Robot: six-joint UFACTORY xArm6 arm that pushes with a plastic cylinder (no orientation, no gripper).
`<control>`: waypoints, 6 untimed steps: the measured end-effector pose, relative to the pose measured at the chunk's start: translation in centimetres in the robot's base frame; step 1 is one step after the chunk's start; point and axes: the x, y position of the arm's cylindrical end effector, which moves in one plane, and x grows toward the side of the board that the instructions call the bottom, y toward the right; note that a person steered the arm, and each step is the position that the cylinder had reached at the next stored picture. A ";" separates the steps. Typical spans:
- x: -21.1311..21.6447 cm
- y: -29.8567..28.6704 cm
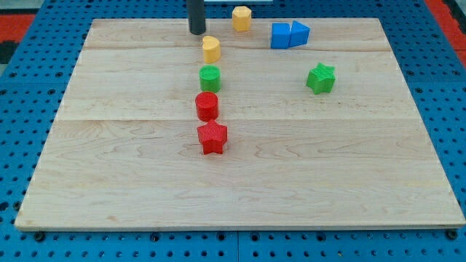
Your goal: Slide the yellow hexagon to right side
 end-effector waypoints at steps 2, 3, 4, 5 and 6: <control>-1.4 0.4; -1.2 5.9; -1.1 11.9; 0.3 7.9; 0.2 -1.0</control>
